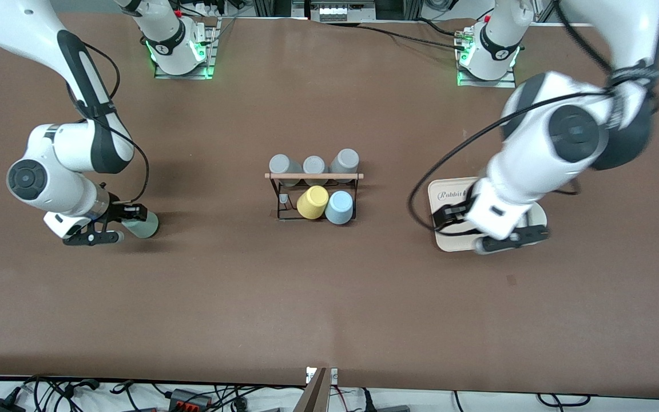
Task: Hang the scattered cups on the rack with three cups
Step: 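Hang the blue cup beside the yellow cup while the right gripper grasps the green cup, then withdraw the left gripper to the tray while the right gripper lifts the green cup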
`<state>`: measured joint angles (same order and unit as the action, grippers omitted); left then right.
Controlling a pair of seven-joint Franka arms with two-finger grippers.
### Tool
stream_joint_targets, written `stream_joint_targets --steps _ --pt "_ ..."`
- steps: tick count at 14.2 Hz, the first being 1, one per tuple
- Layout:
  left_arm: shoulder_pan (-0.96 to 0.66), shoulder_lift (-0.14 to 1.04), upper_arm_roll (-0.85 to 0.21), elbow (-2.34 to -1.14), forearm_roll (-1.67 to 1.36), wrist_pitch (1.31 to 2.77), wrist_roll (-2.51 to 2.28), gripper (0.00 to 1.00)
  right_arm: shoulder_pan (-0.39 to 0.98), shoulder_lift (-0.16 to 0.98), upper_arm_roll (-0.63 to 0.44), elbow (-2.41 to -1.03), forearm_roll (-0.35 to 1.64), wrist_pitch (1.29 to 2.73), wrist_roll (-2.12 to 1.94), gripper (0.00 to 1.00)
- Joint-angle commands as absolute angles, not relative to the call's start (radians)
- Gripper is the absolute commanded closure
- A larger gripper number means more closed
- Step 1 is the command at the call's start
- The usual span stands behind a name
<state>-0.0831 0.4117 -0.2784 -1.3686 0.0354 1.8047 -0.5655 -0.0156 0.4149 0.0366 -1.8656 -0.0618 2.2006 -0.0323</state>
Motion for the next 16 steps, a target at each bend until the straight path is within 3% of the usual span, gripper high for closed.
stream_joint_targets --steps 1,3,8,12,14,16 --pt "-0.022 0.31 -0.288 -1.388 0.009 1.692 -0.442 0.0 0.053 0.406 0.04 -1.688 -0.055 1.996 0.042 0.67" --pt "0.014 0.29 -0.282 -1.387 0.009 1.606 -0.376 0.0 0.113 0.423 0.04 -1.584 -0.054 1.88 0.136 0.67" --pt "0.054 0.242 -0.285 -1.419 0.018 1.585 -0.301 0.0 0.254 0.451 0.04 -1.43 0.046 1.744 0.336 0.67" --pt "0.097 0.152 -0.288 -1.573 0.017 1.653 -0.293 0.0 0.379 0.504 0.04 -1.324 0.057 1.721 0.555 0.67" --pt "0.097 0.06 -0.314 -1.714 0.017 1.741 -0.296 0.0 0.431 0.543 0.04 -1.275 0.057 1.729 0.644 0.67" --pt "0.104 0.052 -0.318 -1.729 0.015 1.769 -0.296 0.0 0.468 0.569 0.04 -1.247 0.057 1.735 0.716 0.67"
